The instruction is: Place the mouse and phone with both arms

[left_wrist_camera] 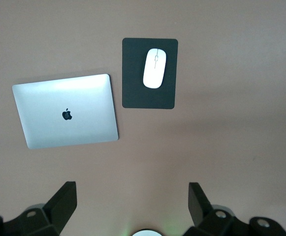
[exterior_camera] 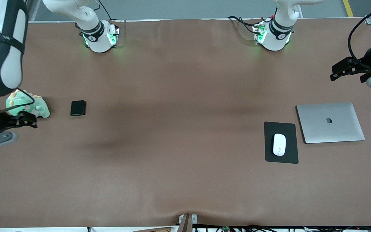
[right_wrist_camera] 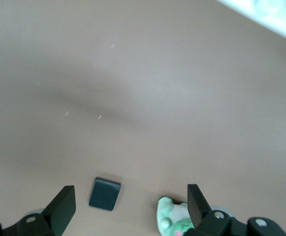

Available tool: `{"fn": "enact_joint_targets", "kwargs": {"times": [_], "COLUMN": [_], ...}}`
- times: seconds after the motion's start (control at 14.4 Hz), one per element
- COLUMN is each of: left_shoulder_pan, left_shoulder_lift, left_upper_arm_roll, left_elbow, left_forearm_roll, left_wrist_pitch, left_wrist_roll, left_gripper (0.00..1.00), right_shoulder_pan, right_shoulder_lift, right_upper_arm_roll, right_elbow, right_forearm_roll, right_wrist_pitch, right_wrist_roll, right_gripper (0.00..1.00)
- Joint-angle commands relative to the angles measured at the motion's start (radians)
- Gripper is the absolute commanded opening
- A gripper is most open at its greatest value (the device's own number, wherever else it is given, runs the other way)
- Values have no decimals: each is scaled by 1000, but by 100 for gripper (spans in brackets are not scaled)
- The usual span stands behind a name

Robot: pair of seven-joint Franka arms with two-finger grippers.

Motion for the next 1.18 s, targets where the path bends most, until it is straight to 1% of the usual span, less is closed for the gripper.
{"fn": "enact_joint_targets", "kwargs": {"times": [0.0,0.14,0.28,0.35,0.49,0.63,0.7,0.91,0.98,1.11], "left_shoulder_pan": [-5,-5,-5,-5,-5,-5,-5,-5,-5,-5], "left_shoulder_lift": [-8,-8,-8,-8,-8,-8,-10,-11,-11,-11], "left_upper_arm_roll": [9,9,9,11,11,11,11,11,11,11], "left_elbow": [-12,-12,-12,-12,-12,-13,-15,-19,-21,-22], "left_forearm_roll": [-23,-23,-23,-21,-21,-21,-21,-21,-20,-20], "left_wrist_pitch": [21,23,21,21,21,21,21,21,21,21], "left_wrist_roll": [0,12,12,12,12,12,12,12,14,12], "left_gripper": [100,100,100,100,100,100,100,100,100,100], "right_shoulder_pan": [-45,-35,-19,-19,-8,11,12,24,24,27], "right_shoulder_lift": [16,5,-59,-76,-144,-181,-194,-201,-202,-233], "right_upper_arm_roll": [-4,-9,-4,-4,2,-1,0,-3,-3,4], "right_elbow": [78,84,76,73,55,58,59,64,66,67], "right_forearm_roll": [-20,-24,-21,-15,-14,-21,-21,-20,-17,15], "right_wrist_pitch": [-20,-30,-18,-29,-94,-195,-223,-387,-411,-411], "right_wrist_roll": [91,122,126,128,126,123,119,117,119,120], "right_gripper": [100,100,100,100,100,100,100,100,100,100]}}
